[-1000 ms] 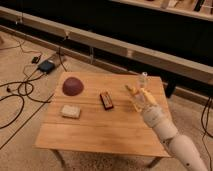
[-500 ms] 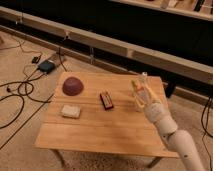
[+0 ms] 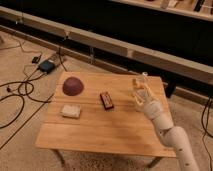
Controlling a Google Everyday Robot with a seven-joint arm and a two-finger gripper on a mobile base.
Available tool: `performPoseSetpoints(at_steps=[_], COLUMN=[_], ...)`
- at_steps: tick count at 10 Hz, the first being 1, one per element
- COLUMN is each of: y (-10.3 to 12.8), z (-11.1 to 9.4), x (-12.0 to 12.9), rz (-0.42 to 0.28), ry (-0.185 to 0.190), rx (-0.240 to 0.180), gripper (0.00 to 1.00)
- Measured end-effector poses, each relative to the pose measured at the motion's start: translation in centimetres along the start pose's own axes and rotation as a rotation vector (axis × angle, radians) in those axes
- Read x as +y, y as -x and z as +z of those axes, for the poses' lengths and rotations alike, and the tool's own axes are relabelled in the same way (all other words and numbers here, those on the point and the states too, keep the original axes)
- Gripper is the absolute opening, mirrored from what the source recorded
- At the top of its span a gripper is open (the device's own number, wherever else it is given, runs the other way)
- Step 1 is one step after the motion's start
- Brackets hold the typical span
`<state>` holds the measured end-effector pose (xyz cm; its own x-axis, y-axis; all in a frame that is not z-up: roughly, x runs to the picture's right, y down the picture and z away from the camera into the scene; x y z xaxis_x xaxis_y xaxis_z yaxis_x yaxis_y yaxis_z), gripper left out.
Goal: Place the pepper in the ceramic cup
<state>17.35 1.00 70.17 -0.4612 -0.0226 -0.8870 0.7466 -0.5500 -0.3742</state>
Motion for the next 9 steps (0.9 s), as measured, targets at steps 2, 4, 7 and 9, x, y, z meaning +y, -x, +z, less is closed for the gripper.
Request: performPoseSetpoints(at_steps=[2, 4, 7, 9], y=[1.1, 2.3, 3.4, 3.8], z=[0.0, -0.4, -1.0, -1.4], x=[-0.5, -1.5, -3.1, -3.7], rz=[0.037, 0.065, 0.085, 0.082], ry=[0.013, 0.026, 0.022, 0.021], rx=[-0.006, -0.030, -0.059, -0.076], gripper=[0.00, 0.00, 0.00, 0.07])
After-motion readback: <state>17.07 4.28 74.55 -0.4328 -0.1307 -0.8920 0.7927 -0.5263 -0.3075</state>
